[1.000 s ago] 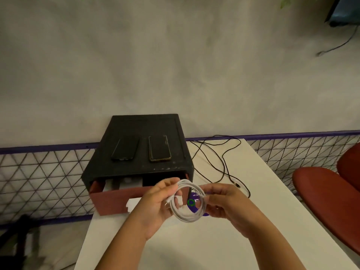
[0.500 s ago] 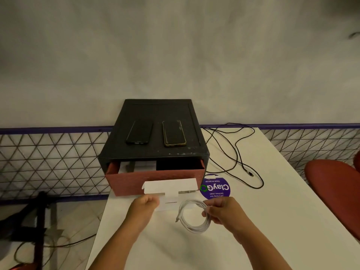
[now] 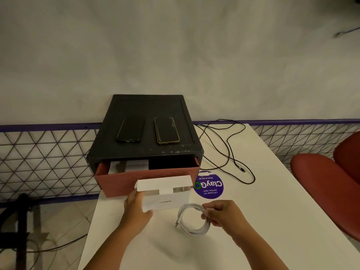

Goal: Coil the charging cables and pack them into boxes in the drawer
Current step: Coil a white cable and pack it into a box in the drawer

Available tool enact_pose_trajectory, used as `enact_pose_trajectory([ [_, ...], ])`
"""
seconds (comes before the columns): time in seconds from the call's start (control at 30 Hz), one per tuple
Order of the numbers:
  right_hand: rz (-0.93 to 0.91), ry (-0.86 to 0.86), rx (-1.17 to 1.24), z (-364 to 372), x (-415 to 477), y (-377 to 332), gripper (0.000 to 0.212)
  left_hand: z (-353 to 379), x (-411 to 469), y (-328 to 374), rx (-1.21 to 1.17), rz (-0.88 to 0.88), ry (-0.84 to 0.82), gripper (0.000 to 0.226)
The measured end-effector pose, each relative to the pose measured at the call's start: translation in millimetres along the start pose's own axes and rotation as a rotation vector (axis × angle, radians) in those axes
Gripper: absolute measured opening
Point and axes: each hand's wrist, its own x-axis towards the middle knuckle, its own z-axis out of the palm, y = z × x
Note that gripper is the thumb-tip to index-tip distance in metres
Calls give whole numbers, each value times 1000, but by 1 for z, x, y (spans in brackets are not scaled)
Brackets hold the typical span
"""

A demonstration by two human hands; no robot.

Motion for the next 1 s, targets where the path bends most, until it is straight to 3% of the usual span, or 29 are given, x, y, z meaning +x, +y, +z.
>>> enact_pose_trajectory([
  [0.1,-8,-10,14,0,0,0,15,2,4,-1,1,-30,-61,70],
  [0.3,-35,-42,-7,1,2,0,16,4,9,-7,-21,16,-97,102],
  [0.43,-44,-60,-14,1,3,0,15,13,6,-3,61,69,-115,81],
  [0.6,-40,-55,7,-2,4,1,15,21,9,-4,-157,31,-34,74],
  [0.73,-31,-55,40,-7,2,5,17,25,0,0,-157,83,-49,49],
  [0.87,-33,-79,20,-12,0,10,19,29,-14,9,-37,165,-77,58],
  [1.0,-29,-73,33,-14,0,11,17,29,-21,16,-96,124,-133,74],
])
